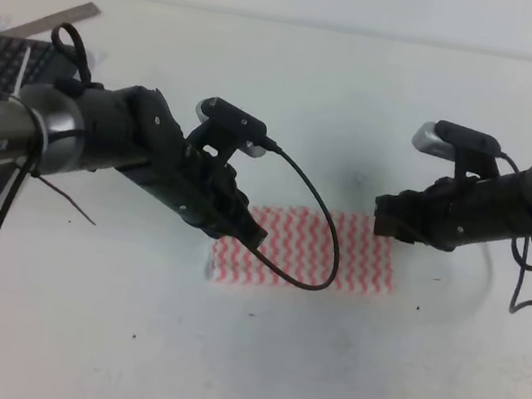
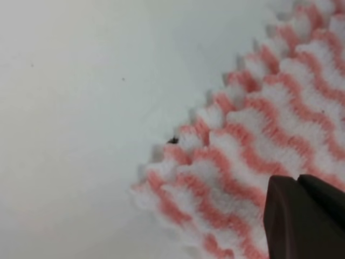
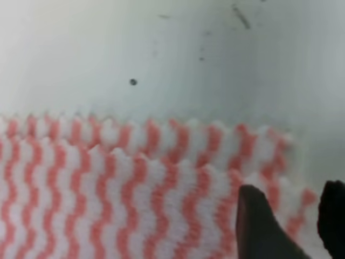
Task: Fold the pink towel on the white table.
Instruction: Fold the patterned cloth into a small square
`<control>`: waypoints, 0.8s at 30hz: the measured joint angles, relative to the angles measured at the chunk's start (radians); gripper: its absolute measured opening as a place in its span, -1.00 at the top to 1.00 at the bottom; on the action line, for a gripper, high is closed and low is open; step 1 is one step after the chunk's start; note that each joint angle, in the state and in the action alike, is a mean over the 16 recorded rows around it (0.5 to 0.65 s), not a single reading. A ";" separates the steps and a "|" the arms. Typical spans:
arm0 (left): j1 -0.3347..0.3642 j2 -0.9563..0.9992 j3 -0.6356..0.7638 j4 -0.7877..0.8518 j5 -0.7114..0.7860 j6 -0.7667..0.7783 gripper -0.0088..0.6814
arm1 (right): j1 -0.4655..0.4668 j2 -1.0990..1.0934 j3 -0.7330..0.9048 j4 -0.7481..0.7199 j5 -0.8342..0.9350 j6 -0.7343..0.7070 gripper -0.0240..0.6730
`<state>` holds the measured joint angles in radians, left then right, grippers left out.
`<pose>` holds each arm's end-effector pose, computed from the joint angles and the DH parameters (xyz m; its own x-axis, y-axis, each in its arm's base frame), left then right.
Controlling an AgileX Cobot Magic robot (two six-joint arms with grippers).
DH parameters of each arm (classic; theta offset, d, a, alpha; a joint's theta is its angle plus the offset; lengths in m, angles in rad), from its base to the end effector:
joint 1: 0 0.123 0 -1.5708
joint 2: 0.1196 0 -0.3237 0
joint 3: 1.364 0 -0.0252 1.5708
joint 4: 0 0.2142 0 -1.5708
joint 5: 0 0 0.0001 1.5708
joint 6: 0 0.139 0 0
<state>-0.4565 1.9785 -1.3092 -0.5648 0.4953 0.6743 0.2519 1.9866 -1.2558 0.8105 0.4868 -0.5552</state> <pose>0.3677 -0.2200 0.1921 -0.6595 0.5016 -0.5600 0.6656 0.7358 -0.1248 0.3978 0.1511 0.1834 -0.8759 -0.0385 -0.4810 -0.2499 0.8890 0.3837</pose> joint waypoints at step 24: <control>0.000 0.003 0.000 0.002 0.001 0.005 0.98 | 0.000 0.039 -0.061 -0.030 0.065 0.000 0.75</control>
<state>-0.4561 1.9815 -1.3097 -0.5625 0.4967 0.6792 0.2521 2.0253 -1.3168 0.7803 0.5514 -0.5552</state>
